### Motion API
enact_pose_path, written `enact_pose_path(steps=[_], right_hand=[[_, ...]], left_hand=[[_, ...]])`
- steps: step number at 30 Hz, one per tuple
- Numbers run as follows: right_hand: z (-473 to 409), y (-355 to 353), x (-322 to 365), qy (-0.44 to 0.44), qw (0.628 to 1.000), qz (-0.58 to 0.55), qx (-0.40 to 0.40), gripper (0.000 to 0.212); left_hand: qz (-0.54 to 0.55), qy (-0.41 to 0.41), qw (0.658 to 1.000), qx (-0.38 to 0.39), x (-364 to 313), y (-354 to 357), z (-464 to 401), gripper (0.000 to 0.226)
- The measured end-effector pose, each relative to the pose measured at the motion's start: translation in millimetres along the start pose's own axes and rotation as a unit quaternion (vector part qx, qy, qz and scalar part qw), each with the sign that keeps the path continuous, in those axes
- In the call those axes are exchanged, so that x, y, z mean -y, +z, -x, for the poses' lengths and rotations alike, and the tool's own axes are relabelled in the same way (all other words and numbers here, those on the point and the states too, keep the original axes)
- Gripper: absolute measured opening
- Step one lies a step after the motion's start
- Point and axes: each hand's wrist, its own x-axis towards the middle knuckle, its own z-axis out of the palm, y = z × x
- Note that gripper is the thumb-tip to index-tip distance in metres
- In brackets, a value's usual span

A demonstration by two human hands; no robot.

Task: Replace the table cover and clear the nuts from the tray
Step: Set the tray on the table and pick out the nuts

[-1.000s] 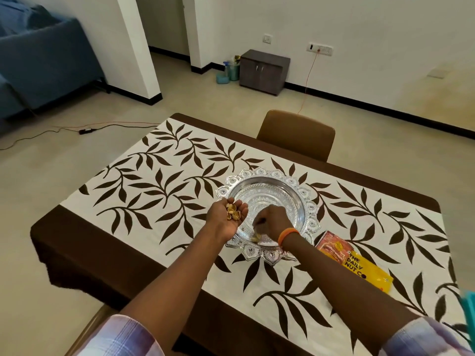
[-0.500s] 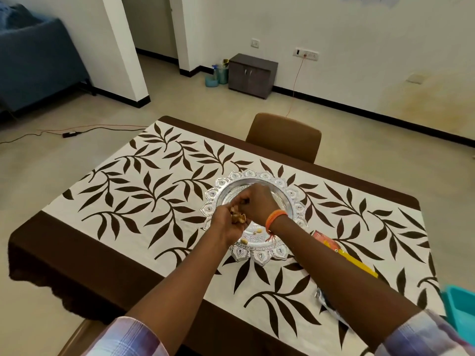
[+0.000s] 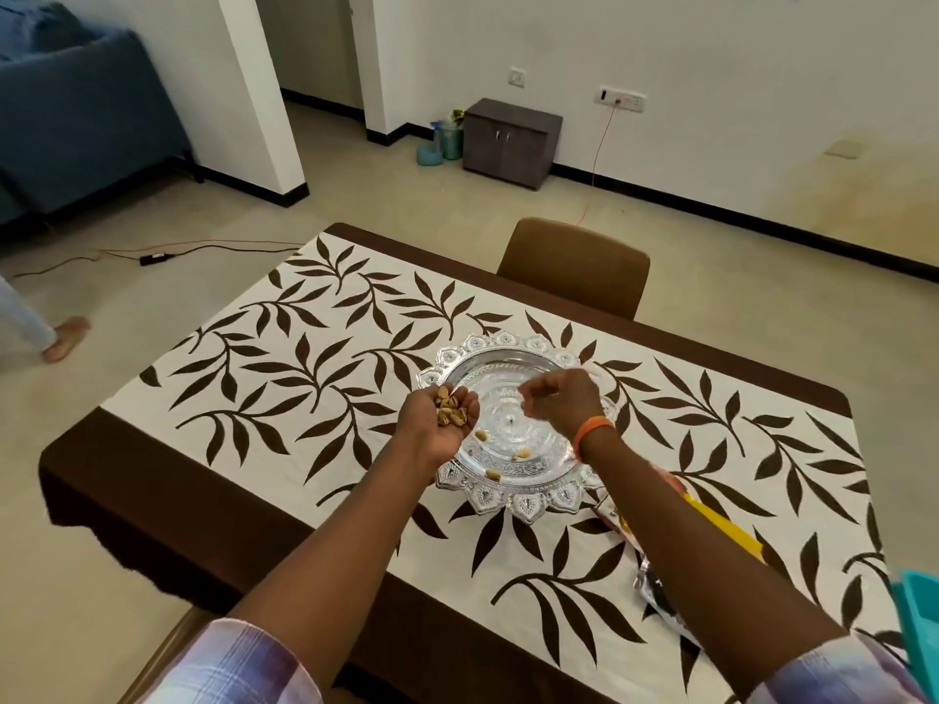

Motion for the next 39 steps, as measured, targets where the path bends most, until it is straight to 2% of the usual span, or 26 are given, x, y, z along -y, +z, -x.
enact_pose_path(steps=[2,6,9,12,14,18,19,21,23,25,29,32,33,35,39], right_hand=[[4,8,-21,-0.006,0.983,0.180,0.041,0.019],[12,23,-45,-0.064,0.946,0.311,0.059,0.017],[18,41,-41,-0.085,0.930,0.347,0.081,0.014],[23,59,-32,-0.129,0.927,0.331,0.119,0.013],[21,63,-25,-0.150,0.929,0.314,0.129,0.020],[4,53,-19,-0.142,0.940,0.298,0.085,0.040],[1,52,-19,-0.159,0.930,0.318,0.093,0.042],[2,53,-16,-0.200,0.893,0.370,0.158,0.044],[12,57,-13,-0.233,0.851,0.422,0.209,0.031],[22,61,-15,-0.267,0.821,0.458,0.211,0.024],[37,53,-31,-0.313,0.772,0.513,0.209,0.036],[41,34,-38,-0.323,0.754,0.523,0.232,0.036],[39,29,-39,-0.316,0.760,0.515,0.240,0.034],[32,20,-40,-0.264,0.802,0.480,0.238,0.033],[20,14,-33,-0.126,0.893,0.411,0.131,0.038]], left_hand=[[-0.005,0.001,1.000,-0.004,-2,-6,-1,0.027],[-0.009,0.001,1.000,-0.012,-5,-15,-4,0.031],[-0.010,-0.002,1.000,-0.018,-5,-20,-7,0.031],[-0.011,-0.002,1.000,-0.014,-4,-21,-8,0.032],[-0.016,-0.002,1.000,-0.012,-4,-20,-7,0.031],[-0.019,0.003,1.000,-0.011,-6,-21,-7,0.030],[-0.018,0.005,1.000,-0.013,-8,-22,-7,0.029],[-0.015,0.007,1.000,-0.016,-9,-25,-7,0.029],[-0.015,0.005,1.000,-0.018,-9,-27,-7,0.030],[-0.016,0.002,1.000,-0.016,-8,-28,-7,0.031],[-0.023,-0.001,1.000,-0.010,-6,-26,-8,0.034],[-0.027,0.000,1.000,-0.011,-5,-25,-9,0.033],[-0.028,-0.001,1.000,-0.011,-4,-24,-9,0.033],[-0.030,-0.001,0.999,-0.011,-2,-23,-9,0.031],[-0.033,-0.006,0.999,-0.007,3,-20,-9,0.028]])
